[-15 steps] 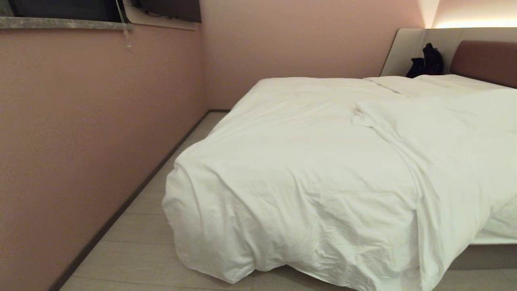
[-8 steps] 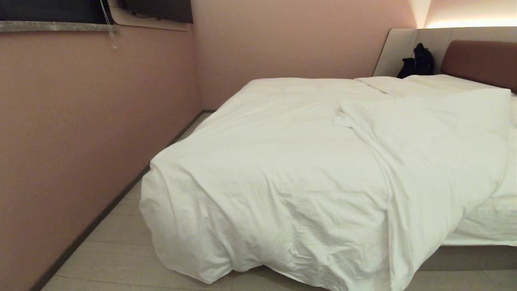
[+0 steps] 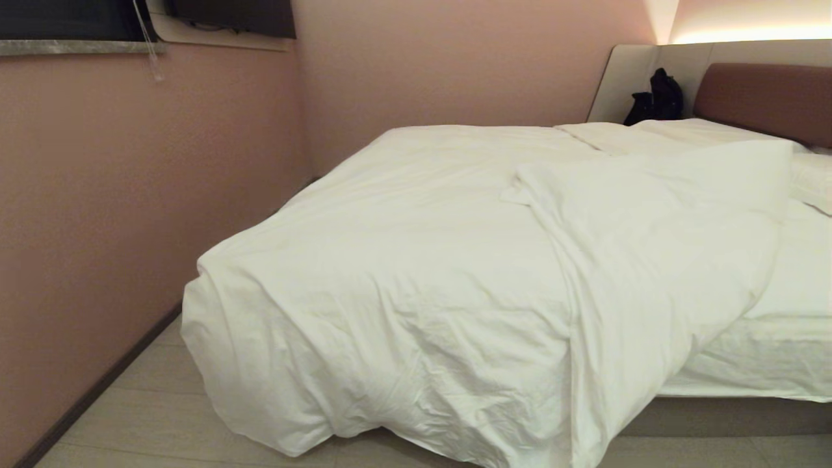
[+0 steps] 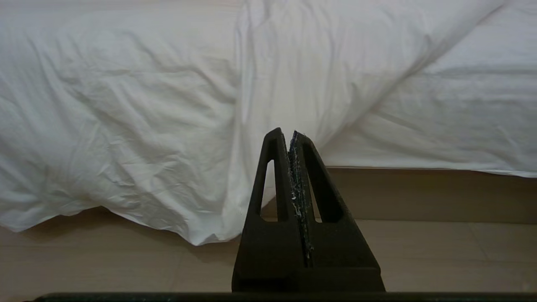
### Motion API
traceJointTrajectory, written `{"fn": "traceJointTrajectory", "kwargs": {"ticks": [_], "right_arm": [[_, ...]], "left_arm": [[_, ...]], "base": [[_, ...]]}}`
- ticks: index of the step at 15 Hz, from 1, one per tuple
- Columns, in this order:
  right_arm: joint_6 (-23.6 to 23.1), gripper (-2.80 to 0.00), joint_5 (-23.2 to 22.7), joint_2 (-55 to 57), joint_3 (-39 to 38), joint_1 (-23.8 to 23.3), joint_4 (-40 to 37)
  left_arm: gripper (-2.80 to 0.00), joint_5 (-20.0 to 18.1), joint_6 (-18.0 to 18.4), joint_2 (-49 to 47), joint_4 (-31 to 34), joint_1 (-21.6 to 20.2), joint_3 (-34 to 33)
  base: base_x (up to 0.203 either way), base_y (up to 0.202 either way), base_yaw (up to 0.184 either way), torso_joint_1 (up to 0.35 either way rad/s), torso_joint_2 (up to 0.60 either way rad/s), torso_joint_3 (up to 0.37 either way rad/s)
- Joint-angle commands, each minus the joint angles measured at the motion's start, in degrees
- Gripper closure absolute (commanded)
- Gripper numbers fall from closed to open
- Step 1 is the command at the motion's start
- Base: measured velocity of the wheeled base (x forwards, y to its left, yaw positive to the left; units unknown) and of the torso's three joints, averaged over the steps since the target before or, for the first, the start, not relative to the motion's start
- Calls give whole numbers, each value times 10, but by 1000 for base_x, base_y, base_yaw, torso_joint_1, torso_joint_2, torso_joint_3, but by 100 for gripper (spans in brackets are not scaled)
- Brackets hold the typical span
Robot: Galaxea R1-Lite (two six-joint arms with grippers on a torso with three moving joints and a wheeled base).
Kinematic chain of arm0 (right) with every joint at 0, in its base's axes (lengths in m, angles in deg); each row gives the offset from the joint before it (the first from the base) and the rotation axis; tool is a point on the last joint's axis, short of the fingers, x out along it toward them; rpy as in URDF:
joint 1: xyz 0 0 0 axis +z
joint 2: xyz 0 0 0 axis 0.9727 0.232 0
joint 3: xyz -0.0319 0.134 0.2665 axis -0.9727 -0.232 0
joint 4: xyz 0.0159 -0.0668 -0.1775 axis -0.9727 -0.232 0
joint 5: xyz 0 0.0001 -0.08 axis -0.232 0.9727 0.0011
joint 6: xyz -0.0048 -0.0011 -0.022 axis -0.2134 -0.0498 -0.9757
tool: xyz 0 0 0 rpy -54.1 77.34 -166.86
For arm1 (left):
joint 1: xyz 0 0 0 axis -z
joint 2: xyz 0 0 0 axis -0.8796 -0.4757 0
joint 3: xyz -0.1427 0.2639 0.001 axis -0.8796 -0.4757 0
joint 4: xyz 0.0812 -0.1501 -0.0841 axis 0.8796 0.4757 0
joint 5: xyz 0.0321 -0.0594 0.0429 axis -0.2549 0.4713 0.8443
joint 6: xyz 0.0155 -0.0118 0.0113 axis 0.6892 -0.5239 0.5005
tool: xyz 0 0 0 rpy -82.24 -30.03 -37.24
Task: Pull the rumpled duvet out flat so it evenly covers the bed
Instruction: Hold the folded corner of the quilt
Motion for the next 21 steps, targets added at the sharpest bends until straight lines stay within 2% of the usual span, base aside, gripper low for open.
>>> {"fn": "traceJointTrajectory", "kwargs": {"ticks": [1,21], "right_arm": [[0,0,0,1,0,0,0],[0,0,0,1,0,0,0]], "left_arm": [[0,0,0,0,0,0,0],[0,1,-3,0,0,0,0]], "base": [[0,-197,-4,7,2,3],[0,-195,0,3,3,3]]}}
